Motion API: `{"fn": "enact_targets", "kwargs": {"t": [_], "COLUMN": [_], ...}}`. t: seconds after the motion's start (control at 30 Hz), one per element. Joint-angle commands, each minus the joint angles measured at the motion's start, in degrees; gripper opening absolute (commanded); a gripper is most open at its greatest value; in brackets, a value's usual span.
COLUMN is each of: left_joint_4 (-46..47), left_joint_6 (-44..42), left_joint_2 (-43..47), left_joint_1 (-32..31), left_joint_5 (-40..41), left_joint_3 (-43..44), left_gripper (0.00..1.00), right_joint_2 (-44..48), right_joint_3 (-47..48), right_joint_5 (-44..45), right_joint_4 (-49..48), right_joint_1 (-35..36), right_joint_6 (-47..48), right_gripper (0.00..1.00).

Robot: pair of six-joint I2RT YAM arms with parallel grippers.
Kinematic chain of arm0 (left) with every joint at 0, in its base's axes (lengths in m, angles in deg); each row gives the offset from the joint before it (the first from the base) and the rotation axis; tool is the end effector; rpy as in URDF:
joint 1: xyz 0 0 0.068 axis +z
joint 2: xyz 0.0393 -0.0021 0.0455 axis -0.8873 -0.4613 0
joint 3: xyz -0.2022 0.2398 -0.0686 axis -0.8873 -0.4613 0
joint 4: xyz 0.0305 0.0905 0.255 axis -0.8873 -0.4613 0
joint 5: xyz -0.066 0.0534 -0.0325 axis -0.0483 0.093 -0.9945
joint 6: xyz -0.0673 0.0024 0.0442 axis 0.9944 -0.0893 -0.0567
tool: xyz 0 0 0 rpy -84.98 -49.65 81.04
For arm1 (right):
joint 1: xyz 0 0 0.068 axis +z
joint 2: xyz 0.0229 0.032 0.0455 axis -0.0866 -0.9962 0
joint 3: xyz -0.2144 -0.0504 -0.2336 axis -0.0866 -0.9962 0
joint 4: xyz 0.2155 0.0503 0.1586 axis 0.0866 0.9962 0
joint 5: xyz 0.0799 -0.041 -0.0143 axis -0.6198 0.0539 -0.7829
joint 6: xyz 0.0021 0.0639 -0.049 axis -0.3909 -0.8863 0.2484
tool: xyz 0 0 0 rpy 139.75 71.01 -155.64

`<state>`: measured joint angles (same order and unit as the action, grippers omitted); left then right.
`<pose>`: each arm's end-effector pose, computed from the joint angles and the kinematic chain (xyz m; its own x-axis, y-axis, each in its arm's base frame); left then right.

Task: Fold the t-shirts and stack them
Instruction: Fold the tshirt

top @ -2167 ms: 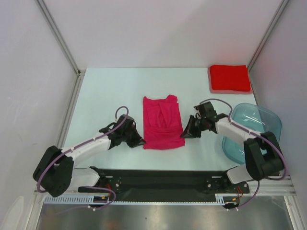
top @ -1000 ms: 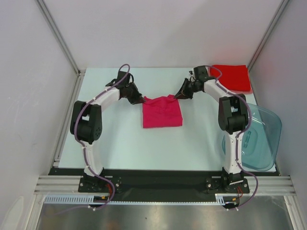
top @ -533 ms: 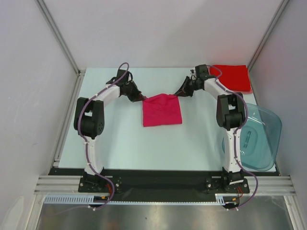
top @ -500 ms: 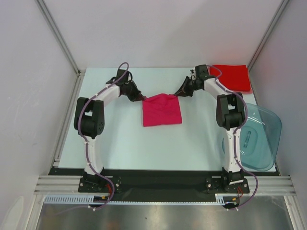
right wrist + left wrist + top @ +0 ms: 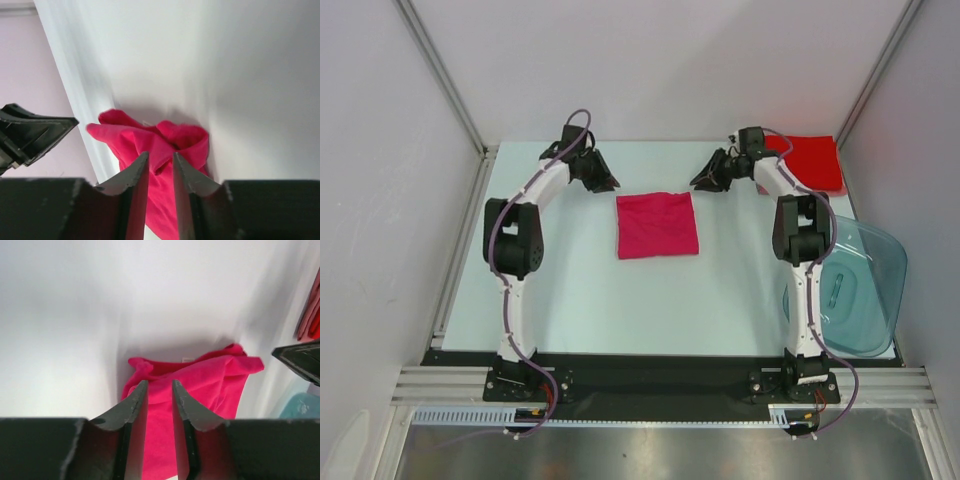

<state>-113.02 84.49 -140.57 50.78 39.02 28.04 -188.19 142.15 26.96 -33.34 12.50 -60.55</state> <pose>0.5446 -0.1356 0.2146 -0.8370 -0.4389 -0.3270 -0.1870 0.7909 -0.5827 0.5897 0.1226 0.1741 -0.9156 0.3475 -0.2024 0.0684 0.6305 0.7731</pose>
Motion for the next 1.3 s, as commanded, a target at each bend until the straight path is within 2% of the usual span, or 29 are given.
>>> {"fn": "enact_targets", "kwargs": {"t": [0.0,0.1,0.13,0.2,0.23,0.27,0.3,0.37,0.53,0.67,0.7,0.8,1.03,1.27], "left_joint_4": [-3.49,-4.28,-3.15,0.27,4.81,8.43,11.94,19.34,31.98,39.30,41.84,44.92,51.96,53.11], "left_joint_6": [-9.10,-11.31,-11.32,-10.27,-9.31,-8.16,-6.15,-4.56,0.89,3.36,4.14,5.29,9.77,11.71], "left_joint_2": [5.50,10.75,12.09,15.94,16.92,18.15,18.95,20.62,18.61,14.23,13.51,10.17,2.54,-4.14], "left_joint_1": [0.24,-0.12,-0.20,-0.38,-0.55,-0.73,-1.60,-2.84,-5.04,-5.21,-5.21,-5.21,-5.21,-3.20], "left_joint_5": [6.45,7.87,7.09,0.78,-1.95,-8.07,-9.69,-11.37,-14.80,-16.82,-17.09,-17.88,-19.11,-18.24], "left_joint_3": [5.35,3.42,0.28,-4.56,-7.46,-13.75,-16.95,-23.88,-30.85,-31.75,-31.66,-30.96,-27.28,-19.98], "left_gripper": [0.31,0.33,0.33,0.33,0.31,0.25,0.22,0.20,0.15,0.12,0.11,0.10,0.10,0.09], "right_joint_2": [0.65,4.07,5.73,10.83,12.50,13.91,16.54,18.14,18.42,15.08,14.20,10.24,2.24,-1.71], "right_joint_3": [7.98,7.04,5.38,-2.26,-5.33,-8.06,-13.74,-18.79,-27.42,-29.62,-29.62,-28.92,-24.44,-22.24], "right_joint_5": [-0.05,-0.04,-0.48,-1.19,-1.27,-1.01,-0.66,-0.31,1.19,1.01,0.92,0.31,0.75,2.85], "right_joint_4": [5.42,9.58,9.16,5.58,3.72,1.61,-3.63,-9.54,-23.87,-34.69,-37.84,-43.57,-50.34,-55.27], "right_joint_1": [-2.78,-2.79,-2.52,-0.69,0.02,0.90,1.60,3.54,7.32,8.11,8.11,8.47,7.85,5.83], "right_joint_6": [3.87,8.08,8.36,8.71,8.45,7.84,6.88,3.02,-3.57,-8.50,-9.30,-12.64,-17.30,-20.64], "right_gripper": [0.33,0.44,0.48,0.49,0.49,0.48,0.47,0.42,0.31,0.14,0.06,0.00,0.00,0.00]}}
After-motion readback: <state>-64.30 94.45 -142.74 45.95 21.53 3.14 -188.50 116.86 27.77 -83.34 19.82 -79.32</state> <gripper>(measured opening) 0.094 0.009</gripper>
